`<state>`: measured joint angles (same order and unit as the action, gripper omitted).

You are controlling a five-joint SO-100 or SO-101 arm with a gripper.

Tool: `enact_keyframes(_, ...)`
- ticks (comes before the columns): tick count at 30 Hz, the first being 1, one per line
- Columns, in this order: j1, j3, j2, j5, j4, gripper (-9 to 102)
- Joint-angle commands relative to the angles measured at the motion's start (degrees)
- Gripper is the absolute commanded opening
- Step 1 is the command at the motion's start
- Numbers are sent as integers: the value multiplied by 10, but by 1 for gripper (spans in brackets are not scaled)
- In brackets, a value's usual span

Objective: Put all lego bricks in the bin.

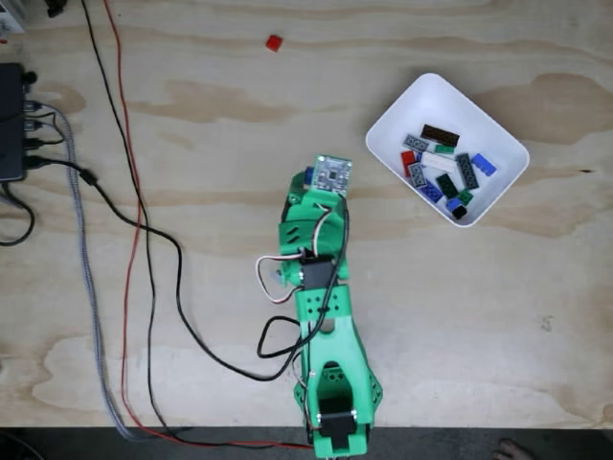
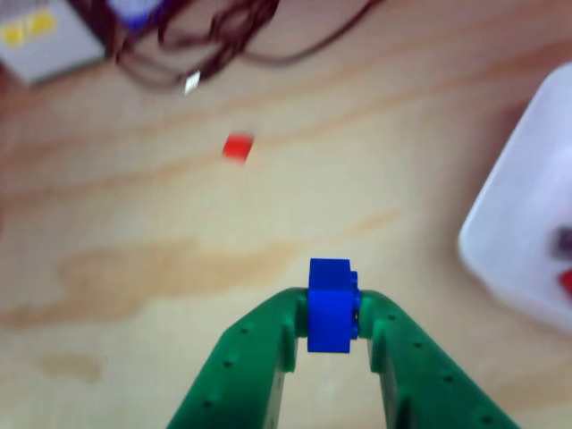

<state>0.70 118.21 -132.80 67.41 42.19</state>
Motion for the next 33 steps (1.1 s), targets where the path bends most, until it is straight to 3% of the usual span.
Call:
enact_keyframes(1,-200,-154,187,28,-87,0)
enact_keyframes(6,-254,-255,364,49,-86,2)
enact_keyframes(8,-258,-249,387,54,-96,13)
enact_keyframes(12,-236,-241,344,-21,-67,27)
enact_keyframes(16,-200,-279,234,-108,20,28)
enact_keyframes(19,-76,-222,58,-60,149,23)
enact_keyframes(22,118,-87,-71,20,309,22)
enact_keyframes(24,201,14,-92,33,356,22)
enact_keyframes(28,266,213,-74,61,292,22)
enact_keyframes(33,297,258,-25,97,245,22)
